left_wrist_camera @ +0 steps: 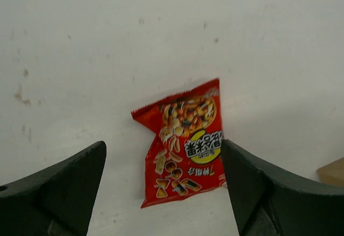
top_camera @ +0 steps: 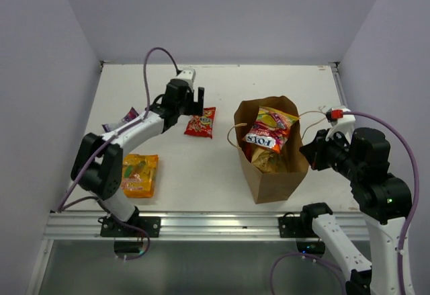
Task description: Place the snacks into the paper bag
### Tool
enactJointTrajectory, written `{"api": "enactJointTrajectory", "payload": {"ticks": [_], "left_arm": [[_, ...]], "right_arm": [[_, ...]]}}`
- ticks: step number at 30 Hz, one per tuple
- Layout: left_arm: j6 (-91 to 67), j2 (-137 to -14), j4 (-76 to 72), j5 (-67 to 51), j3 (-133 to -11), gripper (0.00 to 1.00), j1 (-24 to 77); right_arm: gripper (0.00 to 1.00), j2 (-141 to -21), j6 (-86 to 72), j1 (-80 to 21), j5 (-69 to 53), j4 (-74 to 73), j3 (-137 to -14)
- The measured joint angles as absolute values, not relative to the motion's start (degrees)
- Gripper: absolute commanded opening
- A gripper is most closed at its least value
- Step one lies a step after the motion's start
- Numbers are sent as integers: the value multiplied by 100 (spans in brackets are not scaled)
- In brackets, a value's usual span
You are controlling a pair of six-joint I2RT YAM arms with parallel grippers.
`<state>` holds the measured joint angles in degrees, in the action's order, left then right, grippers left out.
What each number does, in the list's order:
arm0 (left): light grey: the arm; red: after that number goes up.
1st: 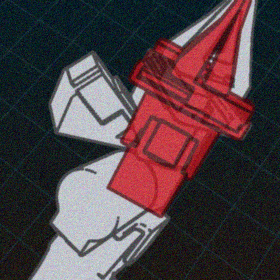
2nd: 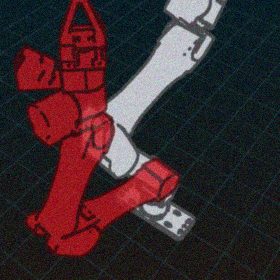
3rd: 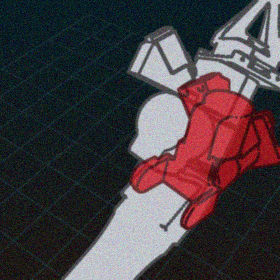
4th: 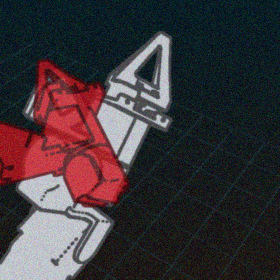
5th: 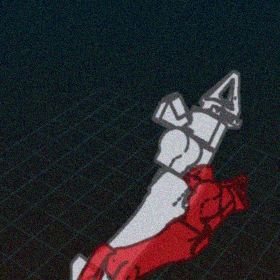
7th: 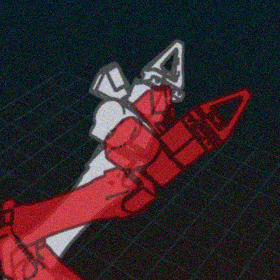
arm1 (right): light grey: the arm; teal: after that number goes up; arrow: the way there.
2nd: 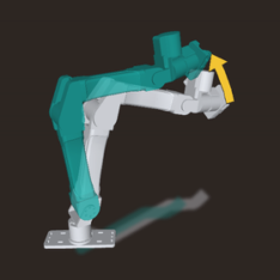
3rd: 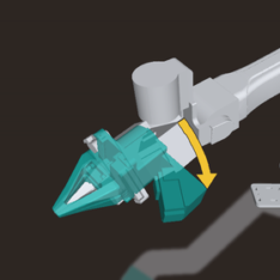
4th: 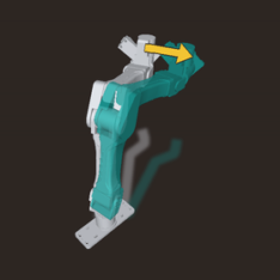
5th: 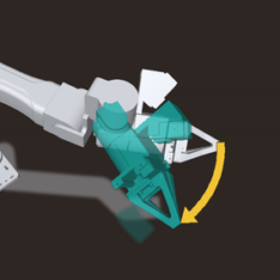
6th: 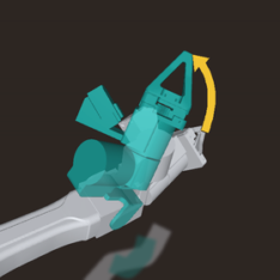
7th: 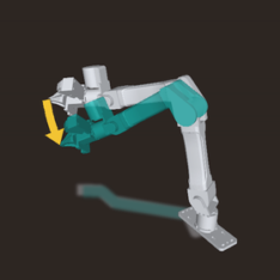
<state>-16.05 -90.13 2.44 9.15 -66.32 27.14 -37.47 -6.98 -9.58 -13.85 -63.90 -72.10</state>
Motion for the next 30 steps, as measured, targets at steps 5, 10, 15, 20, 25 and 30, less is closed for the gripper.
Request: {"api": "enactJointTrajectory", "payload": {"ticks": [5,10,15,20,25,30], "left_arm": [[-1588,-9918,635,819,-6453,90,2685],[-1586,-9929,303,781,-6254,90,2672],[-1588,-10267,-36,718,-6058,89,2661],[-1658,-10547,-237,611,-5999,46,2650],[-1730,-10495,-395,528,-5999,5,2655],[-1741,-10123,-193,471,-5999,0,2646]], "right_arm": [[0,-3747,-696,-1011,-1291,-6390,-7212],[0,-3747,-696,-1046,-1271,-6390,-7212],[0,-3747,-681,-1092,-1251,-6390,-7212],[0,-3747,-679,-1135,-1225,-6390,-7212],[0,-3747,-679,-1162,-1157,-6390,-7212],[0,-3747,-676,-1164,-1146,-6390,-7212]]}}
